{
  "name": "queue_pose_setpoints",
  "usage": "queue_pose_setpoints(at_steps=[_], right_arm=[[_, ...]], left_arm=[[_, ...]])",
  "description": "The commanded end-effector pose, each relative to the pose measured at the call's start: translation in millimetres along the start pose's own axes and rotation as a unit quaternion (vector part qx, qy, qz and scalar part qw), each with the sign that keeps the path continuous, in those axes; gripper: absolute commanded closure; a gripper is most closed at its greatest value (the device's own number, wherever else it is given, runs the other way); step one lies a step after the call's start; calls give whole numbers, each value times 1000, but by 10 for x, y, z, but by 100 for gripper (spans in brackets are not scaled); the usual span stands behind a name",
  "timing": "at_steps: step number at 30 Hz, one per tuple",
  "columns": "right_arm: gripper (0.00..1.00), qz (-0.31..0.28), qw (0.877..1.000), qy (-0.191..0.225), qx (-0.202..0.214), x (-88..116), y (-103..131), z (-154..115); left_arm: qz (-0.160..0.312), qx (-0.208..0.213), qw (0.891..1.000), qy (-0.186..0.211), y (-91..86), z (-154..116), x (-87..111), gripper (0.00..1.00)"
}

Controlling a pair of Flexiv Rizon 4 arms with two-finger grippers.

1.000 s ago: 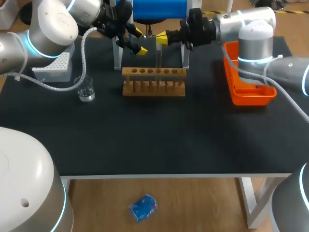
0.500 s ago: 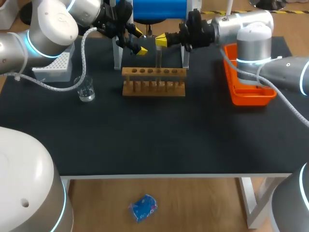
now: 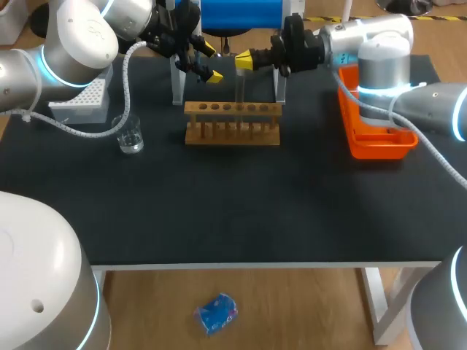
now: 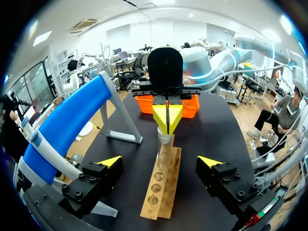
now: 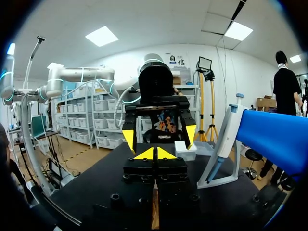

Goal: Invert the test tube, pick up the pipette, mount the tip to pipette, aspirate from beaker and dispense into the tube, eject the tip, return the pipette, and cap with the stopper.

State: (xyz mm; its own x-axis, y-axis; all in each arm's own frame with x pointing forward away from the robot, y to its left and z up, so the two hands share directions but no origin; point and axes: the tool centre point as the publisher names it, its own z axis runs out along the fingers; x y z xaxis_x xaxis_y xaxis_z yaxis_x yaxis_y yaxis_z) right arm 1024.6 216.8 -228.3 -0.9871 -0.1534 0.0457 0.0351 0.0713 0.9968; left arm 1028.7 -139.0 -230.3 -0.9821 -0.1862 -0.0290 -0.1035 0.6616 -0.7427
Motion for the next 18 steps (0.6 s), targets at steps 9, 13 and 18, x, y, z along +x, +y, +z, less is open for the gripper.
queue_pose_setpoints(at_steps=[9,13,18], right_arm=[[100,-5,1000,3,-2,-24,-59,2],[100,-15,1000,6,-4,-14,35,2],[100,-27,1000,7,-4,2,149,-18]], left_arm=[[0,1,1000,1,5,6,-13,0],[0,1,1000,1,5,6,-13,0],[0,1,1000,1,5,6,-13,0]])
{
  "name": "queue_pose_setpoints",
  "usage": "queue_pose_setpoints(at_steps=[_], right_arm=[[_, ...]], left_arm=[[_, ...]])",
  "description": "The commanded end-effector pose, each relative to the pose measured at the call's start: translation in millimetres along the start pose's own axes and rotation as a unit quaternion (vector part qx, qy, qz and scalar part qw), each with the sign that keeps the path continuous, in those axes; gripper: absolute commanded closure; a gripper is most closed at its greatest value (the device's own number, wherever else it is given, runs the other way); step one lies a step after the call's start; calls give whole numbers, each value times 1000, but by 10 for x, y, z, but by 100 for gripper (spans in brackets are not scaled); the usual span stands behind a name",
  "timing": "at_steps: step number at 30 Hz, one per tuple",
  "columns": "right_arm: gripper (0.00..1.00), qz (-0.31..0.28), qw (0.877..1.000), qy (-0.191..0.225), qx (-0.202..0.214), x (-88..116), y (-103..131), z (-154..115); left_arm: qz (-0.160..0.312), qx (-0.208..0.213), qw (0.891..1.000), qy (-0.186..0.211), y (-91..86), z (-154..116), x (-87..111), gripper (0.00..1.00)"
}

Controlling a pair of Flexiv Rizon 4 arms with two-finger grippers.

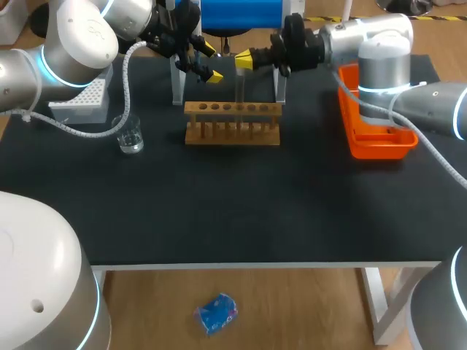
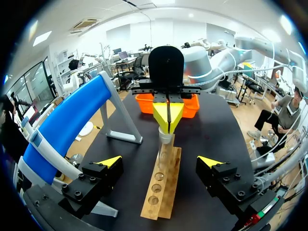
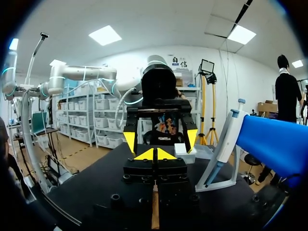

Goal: Invert the test tube, pick up the pipette, mount the tip to pipette, aspirate from beaker and dispense into the tube, eject the tip, return the pipette, and cap with the stopper.

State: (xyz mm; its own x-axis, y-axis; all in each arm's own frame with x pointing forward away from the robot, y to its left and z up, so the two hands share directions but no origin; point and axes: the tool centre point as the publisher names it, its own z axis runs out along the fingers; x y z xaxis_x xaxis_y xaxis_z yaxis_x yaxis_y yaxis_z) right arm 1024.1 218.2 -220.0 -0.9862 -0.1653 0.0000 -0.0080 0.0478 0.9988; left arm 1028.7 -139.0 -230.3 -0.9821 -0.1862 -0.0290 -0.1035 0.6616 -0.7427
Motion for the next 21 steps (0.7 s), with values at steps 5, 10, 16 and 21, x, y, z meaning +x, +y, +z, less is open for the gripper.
queue_pose_setpoints(at_steps=[5,10,16,21], right_arm=[[100,-13,1000,3,7,13,178,-56],[100,-11,999,-7,33,38,275,-114],[100,-12,996,-17,86,110,362,-223],[100,-12,988,-34,153,218,402,-351]], left_arm=[[0,1,1000,1,5,6,-13,0],[0,1,1000,1,5,6,-13,0],[0,1,1000,1,5,6,-13,0],[0,1,1000,1,5,6,-13,0]])
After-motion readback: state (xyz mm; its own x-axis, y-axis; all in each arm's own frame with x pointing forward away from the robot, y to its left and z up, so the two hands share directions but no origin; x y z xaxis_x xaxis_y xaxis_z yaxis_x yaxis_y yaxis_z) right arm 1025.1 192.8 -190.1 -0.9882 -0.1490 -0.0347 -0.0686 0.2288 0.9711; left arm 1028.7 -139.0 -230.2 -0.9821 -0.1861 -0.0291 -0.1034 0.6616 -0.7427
